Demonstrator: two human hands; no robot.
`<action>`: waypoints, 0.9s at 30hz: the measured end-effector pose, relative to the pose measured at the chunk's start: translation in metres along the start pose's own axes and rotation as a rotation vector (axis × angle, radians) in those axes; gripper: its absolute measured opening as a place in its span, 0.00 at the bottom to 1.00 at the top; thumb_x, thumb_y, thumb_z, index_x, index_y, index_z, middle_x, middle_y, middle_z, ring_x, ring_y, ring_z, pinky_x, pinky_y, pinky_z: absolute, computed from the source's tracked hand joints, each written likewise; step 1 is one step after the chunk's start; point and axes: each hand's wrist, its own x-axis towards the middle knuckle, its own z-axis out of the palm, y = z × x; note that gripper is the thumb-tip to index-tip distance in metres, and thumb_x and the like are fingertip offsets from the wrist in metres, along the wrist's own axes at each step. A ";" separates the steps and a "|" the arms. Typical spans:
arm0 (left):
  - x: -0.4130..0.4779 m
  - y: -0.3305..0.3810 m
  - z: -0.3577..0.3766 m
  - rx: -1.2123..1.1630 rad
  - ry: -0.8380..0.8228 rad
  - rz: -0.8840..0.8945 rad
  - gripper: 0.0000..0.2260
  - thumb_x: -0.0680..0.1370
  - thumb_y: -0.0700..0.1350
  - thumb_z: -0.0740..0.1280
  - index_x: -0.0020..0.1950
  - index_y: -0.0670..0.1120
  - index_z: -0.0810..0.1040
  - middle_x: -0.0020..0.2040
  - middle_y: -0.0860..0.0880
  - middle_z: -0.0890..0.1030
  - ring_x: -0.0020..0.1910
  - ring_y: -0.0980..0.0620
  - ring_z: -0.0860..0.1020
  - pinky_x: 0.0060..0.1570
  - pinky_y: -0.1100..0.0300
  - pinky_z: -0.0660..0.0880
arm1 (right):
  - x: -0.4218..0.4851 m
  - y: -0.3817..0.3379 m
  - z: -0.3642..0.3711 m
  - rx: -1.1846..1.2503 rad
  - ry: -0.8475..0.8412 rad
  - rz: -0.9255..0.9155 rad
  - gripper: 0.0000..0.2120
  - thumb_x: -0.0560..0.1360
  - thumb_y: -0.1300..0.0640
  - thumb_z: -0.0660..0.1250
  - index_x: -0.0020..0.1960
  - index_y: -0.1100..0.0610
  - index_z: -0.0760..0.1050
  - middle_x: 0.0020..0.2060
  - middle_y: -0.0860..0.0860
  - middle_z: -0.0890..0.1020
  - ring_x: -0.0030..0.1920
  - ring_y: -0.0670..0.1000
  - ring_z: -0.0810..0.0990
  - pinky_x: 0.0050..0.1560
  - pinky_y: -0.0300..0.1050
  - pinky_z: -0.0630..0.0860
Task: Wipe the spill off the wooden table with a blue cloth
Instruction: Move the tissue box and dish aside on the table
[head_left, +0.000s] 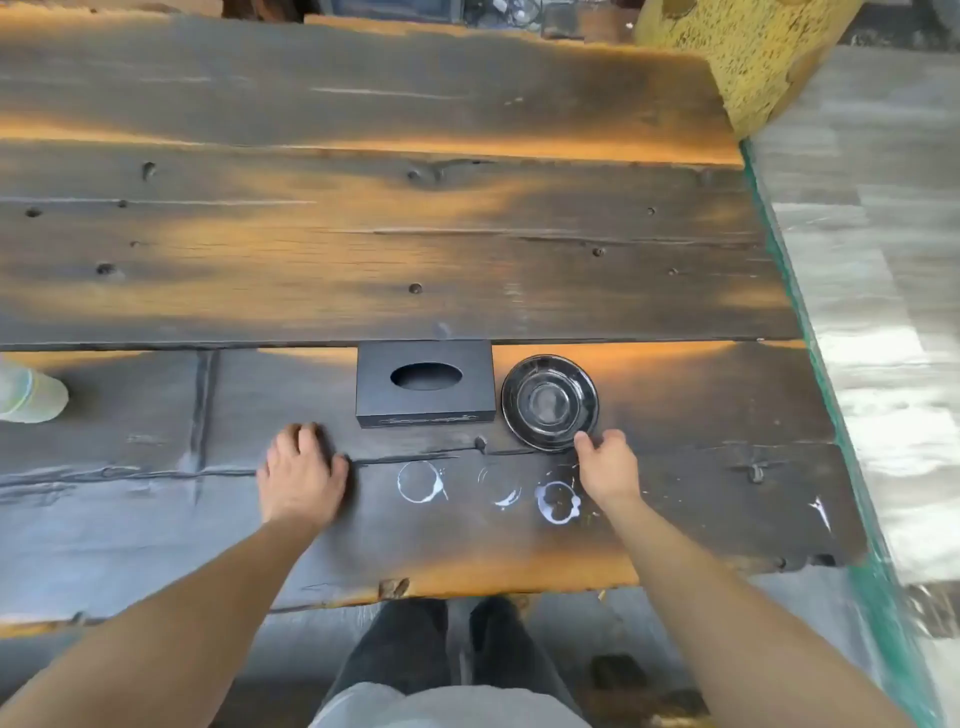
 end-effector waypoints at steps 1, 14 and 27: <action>0.009 0.000 0.000 0.019 -0.011 0.037 0.26 0.78 0.53 0.64 0.73 0.45 0.66 0.74 0.40 0.68 0.74 0.37 0.65 0.71 0.40 0.64 | 0.005 0.000 0.006 0.010 0.010 0.026 0.20 0.81 0.49 0.62 0.59 0.67 0.71 0.54 0.63 0.81 0.57 0.65 0.80 0.54 0.52 0.74; 0.076 0.008 0.011 0.095 0.037 0.172 0.29 0.82 0.56 0.54 0.82 0.51 0.54 0.84 0.46 0.52 0.83 0.44 0.48 0.79 0.40 0.47 | 0.016 -0.010 0.034 0.517 0.135 0.283 0.07 0.78 0.67 0.62 0.46 0.58 0.76 0.39 0.55 0.83 0.38 0.53 0.82 0.47 0.46 0.82; 0.078 0.008 0.012 0.101 0.059 0.171 0.29 0.81 0.57 0.53 0.82 0.51 0.56 0.83 0.45 0.54 0.82 0.44 0.49 0.78 0.41 0.46 | 0.039 -0.032 0.024 0.830 0.145 0.285 0.09 0.78 0.71 0.61 0.43 0.62 0.77 0.46 0.58 0.82 0.46 0.53 0.79 0.51 0.48 0.80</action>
